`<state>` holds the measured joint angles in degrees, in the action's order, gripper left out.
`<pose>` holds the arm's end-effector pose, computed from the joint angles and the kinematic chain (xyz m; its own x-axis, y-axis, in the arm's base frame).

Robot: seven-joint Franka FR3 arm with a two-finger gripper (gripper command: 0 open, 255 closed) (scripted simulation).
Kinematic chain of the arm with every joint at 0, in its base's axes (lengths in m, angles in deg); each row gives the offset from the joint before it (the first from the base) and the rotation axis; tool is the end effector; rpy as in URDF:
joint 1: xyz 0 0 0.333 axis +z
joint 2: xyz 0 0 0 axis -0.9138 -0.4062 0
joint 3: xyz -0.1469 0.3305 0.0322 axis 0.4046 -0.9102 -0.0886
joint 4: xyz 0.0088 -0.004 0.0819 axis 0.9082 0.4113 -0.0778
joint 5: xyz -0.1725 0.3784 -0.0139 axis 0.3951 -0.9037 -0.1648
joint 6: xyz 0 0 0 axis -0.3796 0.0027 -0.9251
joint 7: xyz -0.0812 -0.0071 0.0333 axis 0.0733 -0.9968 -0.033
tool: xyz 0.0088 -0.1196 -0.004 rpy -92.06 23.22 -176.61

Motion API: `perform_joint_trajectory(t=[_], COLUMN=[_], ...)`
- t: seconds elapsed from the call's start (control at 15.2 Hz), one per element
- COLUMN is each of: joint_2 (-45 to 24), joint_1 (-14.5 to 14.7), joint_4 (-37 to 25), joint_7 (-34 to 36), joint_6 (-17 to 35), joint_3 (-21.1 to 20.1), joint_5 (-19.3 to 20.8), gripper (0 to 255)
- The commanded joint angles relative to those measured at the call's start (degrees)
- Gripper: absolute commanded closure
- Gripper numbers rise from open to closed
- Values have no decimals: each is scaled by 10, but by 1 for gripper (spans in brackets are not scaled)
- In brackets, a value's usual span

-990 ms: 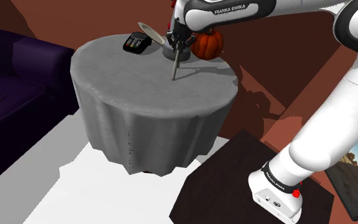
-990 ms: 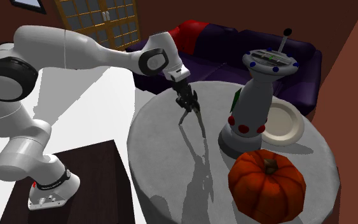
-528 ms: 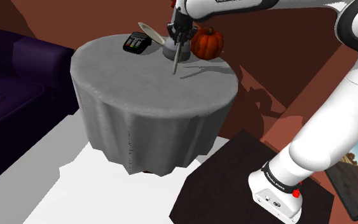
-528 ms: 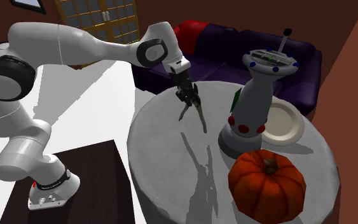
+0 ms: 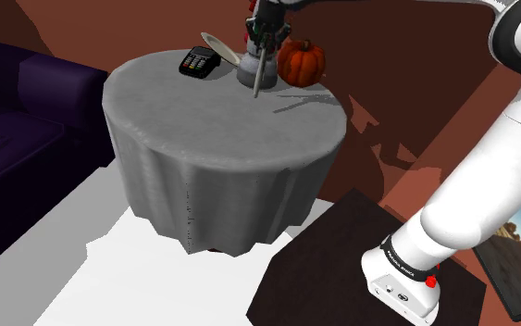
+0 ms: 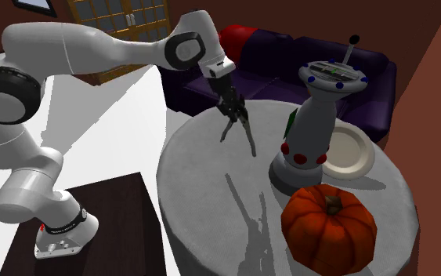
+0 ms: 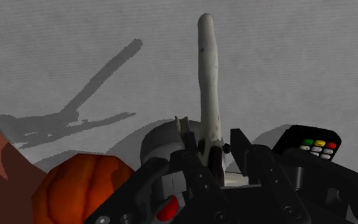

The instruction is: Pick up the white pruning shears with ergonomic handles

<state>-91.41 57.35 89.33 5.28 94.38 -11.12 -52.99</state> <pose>0.6541 0.0438 0.6064 0.7274 -0.5545 0.4043 -0.6146 -0.7885 0.0243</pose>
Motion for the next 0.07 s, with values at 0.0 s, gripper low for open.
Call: perform_joint_trajectory(t=[0.0], joint_2=[-1], joint_1=[1], joint_4=[-5], joint_7=[0], joint_6=[-4], joint_3=[-1], joint_5=[0], gripper=[255])
